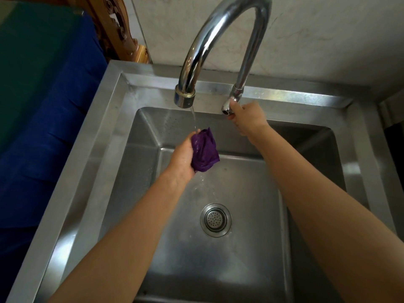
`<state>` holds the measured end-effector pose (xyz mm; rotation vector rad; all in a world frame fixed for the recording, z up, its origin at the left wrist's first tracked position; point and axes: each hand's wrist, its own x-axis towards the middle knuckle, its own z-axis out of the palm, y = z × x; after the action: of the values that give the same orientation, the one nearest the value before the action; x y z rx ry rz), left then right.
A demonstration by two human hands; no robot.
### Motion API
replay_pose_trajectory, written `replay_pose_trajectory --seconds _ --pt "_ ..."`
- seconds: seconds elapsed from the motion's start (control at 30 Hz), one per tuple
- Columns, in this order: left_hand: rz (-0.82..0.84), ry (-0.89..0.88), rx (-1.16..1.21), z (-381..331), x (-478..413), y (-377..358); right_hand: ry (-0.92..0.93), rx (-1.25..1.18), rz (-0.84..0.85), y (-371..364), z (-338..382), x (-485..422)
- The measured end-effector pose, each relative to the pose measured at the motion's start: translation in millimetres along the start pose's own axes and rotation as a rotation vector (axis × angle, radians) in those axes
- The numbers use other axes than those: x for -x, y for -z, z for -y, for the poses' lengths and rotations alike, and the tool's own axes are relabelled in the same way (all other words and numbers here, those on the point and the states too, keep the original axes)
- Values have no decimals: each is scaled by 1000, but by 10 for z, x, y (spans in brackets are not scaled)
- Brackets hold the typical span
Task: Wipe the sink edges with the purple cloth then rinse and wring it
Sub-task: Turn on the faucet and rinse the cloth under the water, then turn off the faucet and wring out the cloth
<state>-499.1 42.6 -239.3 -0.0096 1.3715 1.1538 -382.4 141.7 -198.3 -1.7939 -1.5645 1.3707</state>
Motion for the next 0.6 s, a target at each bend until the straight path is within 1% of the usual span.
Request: replay_pose_trajectory --seconds 0.17,0.27,0.43,0.5,0.53,0.6 --pt "-14 -11 -22 10 -10 22 24 -174 22 -3 -130 21" --pt "2 -47 -106 38 -28 84 30 -286 73 -10 -208 29" --pt "30 -84 -218 54 -3 152 33 -286 87 -21 -264 45" --pt "40 -85 -233 49 29 159 -12 -264 66 -15 -275 97" --pt "49 -84 -239 53 45 165 -69 -296 84 -29 -297 149" --pt "77 -86 -245 67 77 171 -186 -443 216 -126 -387 305"
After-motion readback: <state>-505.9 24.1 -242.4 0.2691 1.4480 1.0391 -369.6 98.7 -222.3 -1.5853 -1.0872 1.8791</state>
